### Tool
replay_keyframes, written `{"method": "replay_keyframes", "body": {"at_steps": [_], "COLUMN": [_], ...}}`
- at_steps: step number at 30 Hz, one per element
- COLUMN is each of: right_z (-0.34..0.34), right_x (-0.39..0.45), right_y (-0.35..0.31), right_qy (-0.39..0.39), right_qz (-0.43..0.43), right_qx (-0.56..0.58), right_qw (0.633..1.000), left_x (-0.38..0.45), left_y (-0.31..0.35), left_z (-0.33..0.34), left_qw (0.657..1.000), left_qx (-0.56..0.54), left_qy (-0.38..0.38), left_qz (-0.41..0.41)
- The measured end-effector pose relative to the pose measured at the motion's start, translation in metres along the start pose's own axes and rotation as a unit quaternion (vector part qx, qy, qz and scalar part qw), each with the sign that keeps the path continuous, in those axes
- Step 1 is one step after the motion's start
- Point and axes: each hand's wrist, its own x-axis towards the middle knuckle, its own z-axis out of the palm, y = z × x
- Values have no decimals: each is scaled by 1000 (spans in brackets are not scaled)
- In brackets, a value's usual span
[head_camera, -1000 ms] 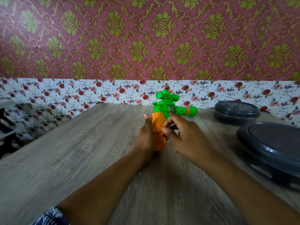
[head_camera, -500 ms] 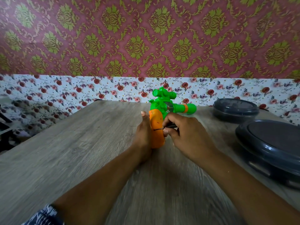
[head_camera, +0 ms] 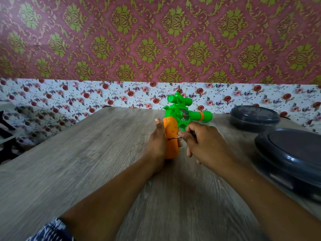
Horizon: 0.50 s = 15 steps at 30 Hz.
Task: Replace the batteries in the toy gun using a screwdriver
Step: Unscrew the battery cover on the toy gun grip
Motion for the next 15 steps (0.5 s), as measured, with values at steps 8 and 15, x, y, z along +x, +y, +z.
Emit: {"method": "replay_keyframes", "body": {"at_steps": [8, 15], "right_z": [3, 3], "right_x": [1, 1], "right_y": [1, 2], "right_qy": [20, 23], "right_qz": [-32, 2], "right_qx": [70, -21], "right_qw": [997, 1000], "left_x": [4, 0], "left_y": [-2, 0], "left_z": [-4, -1], "left_qw": [1000, 999], "left_qx": [6, 26], "left_qy": [-13, -12], "left_qz": [16, 20]}}
